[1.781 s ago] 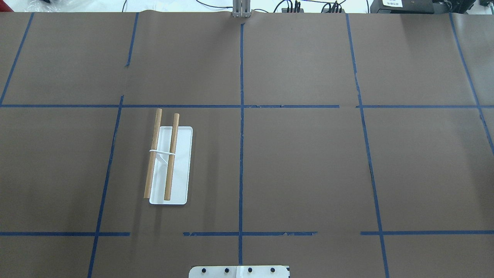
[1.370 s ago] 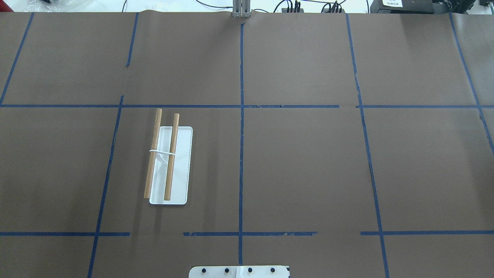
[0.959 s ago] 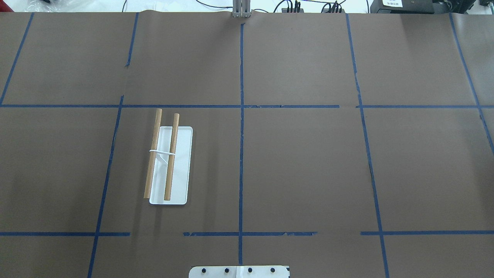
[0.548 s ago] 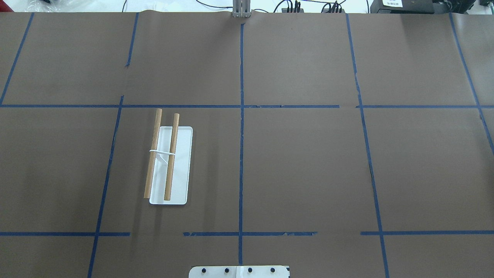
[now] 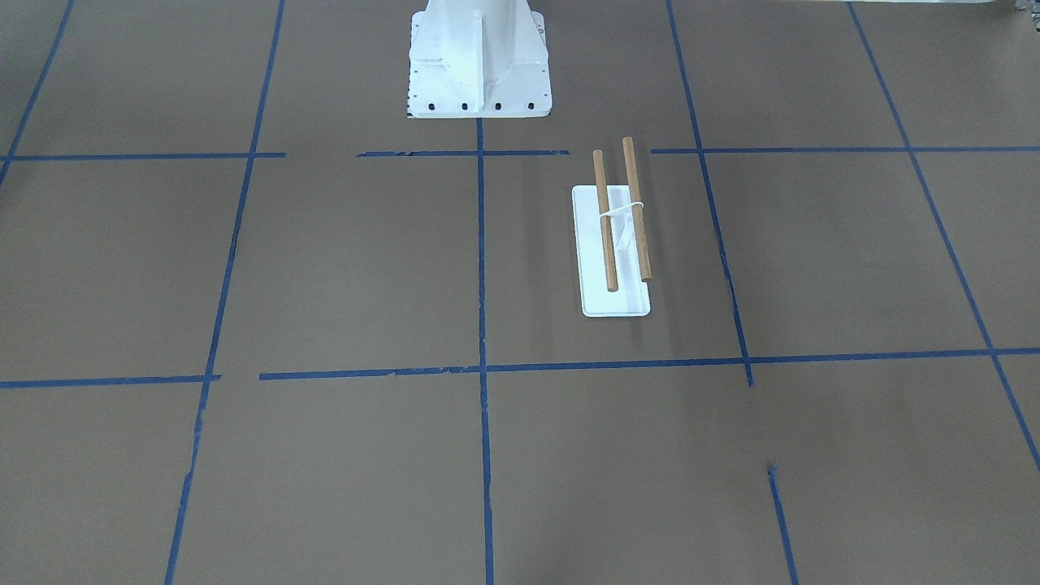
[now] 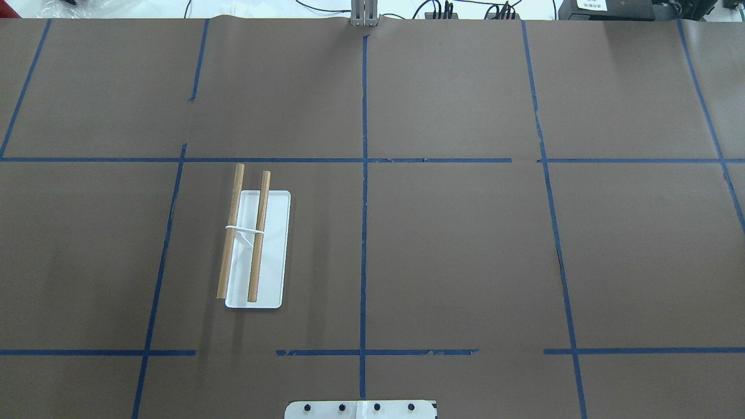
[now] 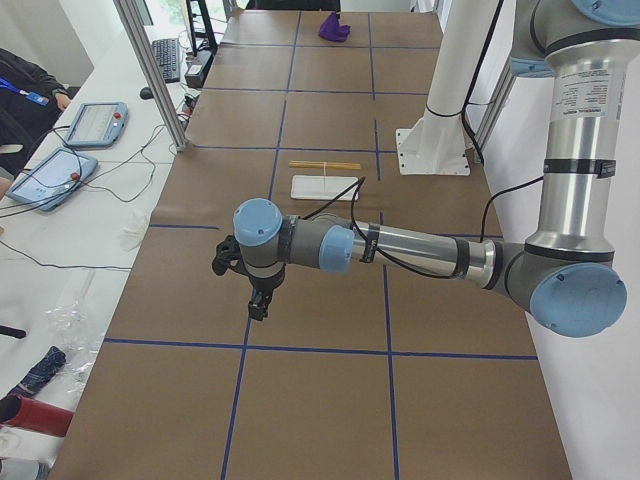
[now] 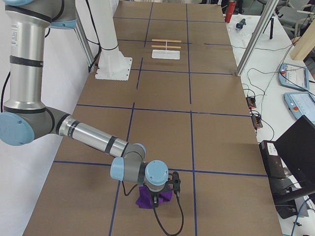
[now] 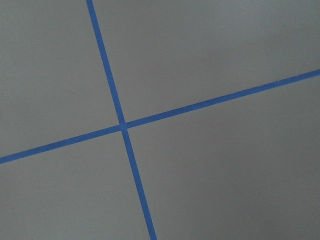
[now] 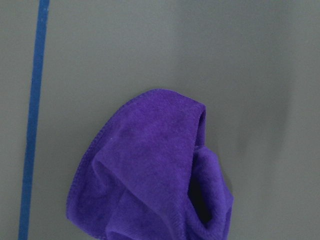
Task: Hang towel on rack
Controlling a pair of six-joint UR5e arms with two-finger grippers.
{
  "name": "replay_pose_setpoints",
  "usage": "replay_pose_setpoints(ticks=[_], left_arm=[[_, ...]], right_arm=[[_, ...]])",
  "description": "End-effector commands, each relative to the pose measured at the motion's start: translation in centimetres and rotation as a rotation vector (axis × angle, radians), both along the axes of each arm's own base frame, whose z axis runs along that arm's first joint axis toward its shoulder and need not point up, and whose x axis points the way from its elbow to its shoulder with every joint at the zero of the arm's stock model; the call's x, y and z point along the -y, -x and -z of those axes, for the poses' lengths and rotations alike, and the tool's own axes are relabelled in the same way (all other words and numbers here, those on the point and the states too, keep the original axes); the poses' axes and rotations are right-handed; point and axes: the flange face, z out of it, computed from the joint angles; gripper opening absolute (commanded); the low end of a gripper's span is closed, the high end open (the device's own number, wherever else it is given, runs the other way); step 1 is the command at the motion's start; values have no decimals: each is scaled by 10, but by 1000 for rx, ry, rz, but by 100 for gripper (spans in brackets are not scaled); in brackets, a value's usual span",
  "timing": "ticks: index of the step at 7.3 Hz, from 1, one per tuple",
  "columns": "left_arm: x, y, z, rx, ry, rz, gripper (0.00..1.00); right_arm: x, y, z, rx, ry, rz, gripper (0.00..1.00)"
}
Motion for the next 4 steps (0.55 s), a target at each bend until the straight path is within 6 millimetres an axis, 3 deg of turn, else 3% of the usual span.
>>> replay_pose_setpoints(ticks=[1,3,4], left_arm=[[1,0,2,0,-6,-1,100],[0,2,8,-2,-16,3,100],[-1,1,14,-15,-26,1,100]], right_arm=[[40,-1,20,-13,-59,10,100],[57,2,3,-57,-12,21,100],[45,3,-17,-56,36,2,100]])
